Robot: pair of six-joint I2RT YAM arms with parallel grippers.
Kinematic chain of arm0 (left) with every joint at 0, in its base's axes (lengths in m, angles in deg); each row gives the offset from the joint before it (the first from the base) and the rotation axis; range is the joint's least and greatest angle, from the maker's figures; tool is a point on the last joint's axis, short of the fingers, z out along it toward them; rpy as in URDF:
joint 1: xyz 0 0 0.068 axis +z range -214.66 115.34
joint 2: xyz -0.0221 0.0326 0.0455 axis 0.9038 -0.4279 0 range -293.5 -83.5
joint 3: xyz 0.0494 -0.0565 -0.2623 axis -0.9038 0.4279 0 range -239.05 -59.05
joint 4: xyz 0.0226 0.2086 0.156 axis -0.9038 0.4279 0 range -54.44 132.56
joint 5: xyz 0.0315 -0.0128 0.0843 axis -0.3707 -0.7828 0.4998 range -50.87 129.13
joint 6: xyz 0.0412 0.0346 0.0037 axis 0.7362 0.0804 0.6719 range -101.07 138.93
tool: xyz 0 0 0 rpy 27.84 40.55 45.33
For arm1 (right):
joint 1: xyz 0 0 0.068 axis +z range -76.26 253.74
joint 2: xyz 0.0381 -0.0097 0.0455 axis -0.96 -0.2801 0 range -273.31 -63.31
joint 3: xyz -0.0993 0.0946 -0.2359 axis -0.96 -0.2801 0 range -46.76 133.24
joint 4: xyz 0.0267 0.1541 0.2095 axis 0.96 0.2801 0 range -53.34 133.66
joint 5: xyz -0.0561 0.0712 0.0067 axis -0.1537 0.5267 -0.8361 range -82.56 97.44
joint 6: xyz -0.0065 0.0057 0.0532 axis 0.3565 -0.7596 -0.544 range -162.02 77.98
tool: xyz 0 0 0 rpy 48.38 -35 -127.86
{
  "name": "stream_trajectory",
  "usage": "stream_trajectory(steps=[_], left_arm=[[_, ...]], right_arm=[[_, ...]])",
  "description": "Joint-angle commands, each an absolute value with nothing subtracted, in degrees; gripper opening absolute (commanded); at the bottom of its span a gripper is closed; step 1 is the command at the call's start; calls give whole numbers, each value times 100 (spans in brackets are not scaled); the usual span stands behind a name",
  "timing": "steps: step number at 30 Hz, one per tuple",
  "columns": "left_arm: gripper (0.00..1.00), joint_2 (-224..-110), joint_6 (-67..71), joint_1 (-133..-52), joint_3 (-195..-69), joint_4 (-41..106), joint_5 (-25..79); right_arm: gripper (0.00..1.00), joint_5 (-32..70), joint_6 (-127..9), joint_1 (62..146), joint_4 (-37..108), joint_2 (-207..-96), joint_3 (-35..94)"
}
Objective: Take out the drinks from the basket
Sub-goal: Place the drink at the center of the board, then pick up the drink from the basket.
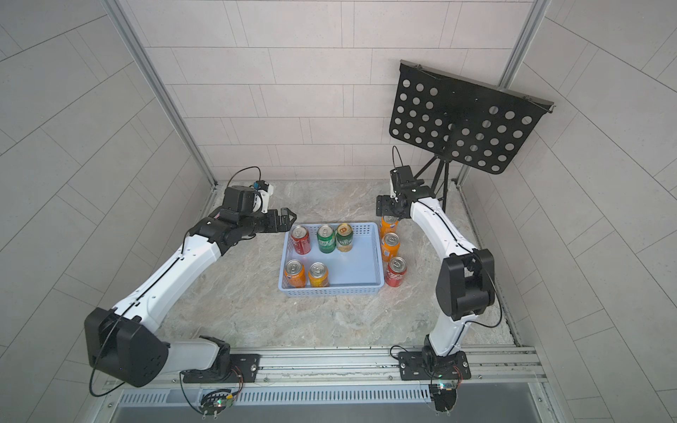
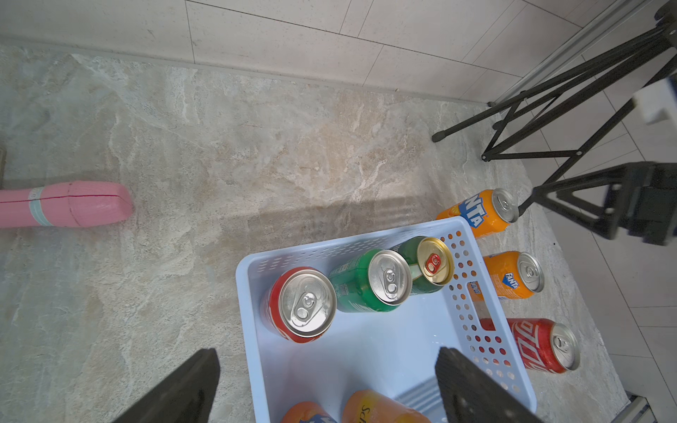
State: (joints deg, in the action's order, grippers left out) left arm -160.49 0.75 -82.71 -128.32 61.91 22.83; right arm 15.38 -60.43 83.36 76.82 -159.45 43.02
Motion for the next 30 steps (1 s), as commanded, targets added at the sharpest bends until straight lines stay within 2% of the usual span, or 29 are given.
stream_trajectory(steps=[1, 9, 15, 23, 30], left_arm=[[100, -16040, 133, -8299, -12809, 6137, 2234], [100, -16026, 174, -8295, -12813, 6183, 2363], [100, -16136, 55, -8295, -12876, 6234, 2286], [100, -16314, 63, -8295, -12972, 6401, 2131], [100, -16197, 50, -8296, -12866, 6373, 2453]], right_arm=[[86, 1984, -5914, 8396, 7581, -15275, 4330], [86, 2508, -5724, 8729, 7524, -14478, 4028], [86, 2280, -5430, 9354, 7314, -14237, 3652], [86, 1763, -5360, 9853, 7578, -14933, 3843], [88, 1470, -5257, 10181, 7546, -15532, 3918]])
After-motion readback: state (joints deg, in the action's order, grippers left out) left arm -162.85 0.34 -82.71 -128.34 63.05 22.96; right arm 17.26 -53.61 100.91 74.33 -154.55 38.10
